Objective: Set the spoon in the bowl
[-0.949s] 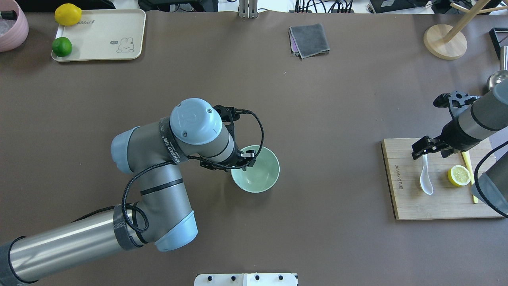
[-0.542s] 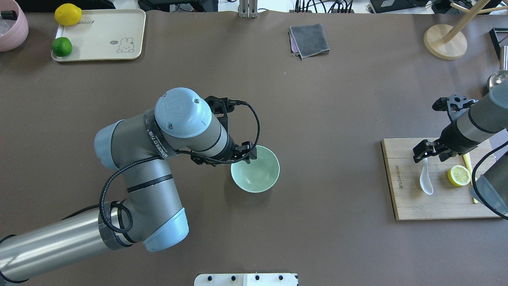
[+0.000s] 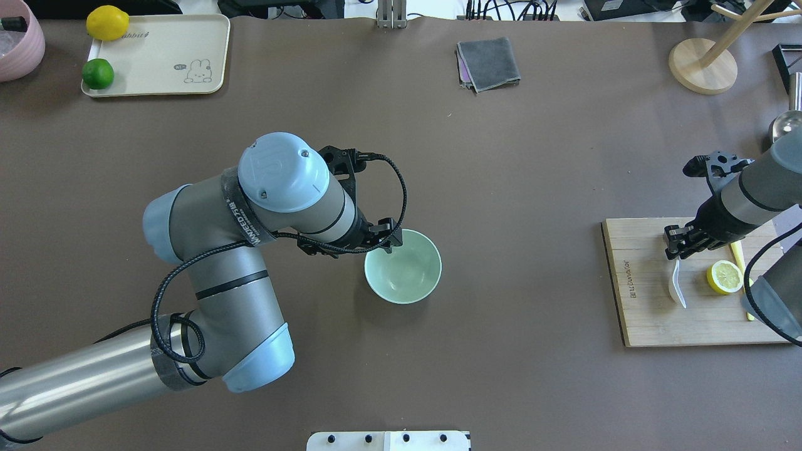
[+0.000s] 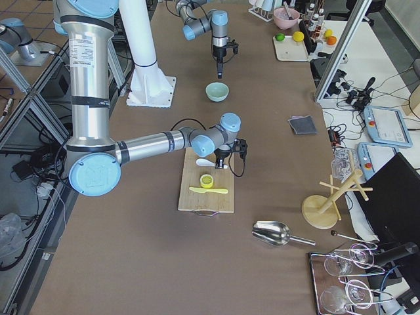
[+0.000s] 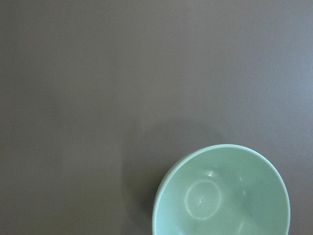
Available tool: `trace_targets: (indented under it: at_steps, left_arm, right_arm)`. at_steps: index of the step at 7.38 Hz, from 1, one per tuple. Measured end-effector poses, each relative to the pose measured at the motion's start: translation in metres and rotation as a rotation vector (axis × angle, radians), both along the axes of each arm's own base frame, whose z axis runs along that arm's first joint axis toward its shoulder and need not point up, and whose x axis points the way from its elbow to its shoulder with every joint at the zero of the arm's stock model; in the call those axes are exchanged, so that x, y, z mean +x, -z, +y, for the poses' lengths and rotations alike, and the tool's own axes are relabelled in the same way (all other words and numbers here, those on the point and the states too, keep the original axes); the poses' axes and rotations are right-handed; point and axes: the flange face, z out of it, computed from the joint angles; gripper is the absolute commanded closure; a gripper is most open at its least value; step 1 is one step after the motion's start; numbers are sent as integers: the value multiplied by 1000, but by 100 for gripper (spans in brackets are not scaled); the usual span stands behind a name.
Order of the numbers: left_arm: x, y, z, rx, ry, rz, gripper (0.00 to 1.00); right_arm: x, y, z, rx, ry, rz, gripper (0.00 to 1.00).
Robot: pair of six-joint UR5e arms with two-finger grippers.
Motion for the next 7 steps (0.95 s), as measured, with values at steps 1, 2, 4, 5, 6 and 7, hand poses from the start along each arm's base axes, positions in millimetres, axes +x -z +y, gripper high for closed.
trace_targets:
  at_steps: [1,2,4,5,6,7]
  left_arm:
    - [-3,0,-3,1,5,0,5]
    - [-7,1,-7,2,12,2,5]
    - [-28,-5,-11,2,17,13,5]
    - [-56,-15,-15,6,1,24,5]
    - [-93,-30,-21,29,-20,31,5]
    - [-130,-50,-26,64,-42,26,5]
  right_arm:
    - [0,1,0,0,0,-2,100]
    - [-2,5,-2,5,0,-7,100]
    - [-8,26,-11,31,-1,-34,100]
    - [-16,50,-20,40,-19,-56,100]
    - [-31,84,-33,31,-57,-85,100]
    - [-58,127,-42,11,-96,-115,100]
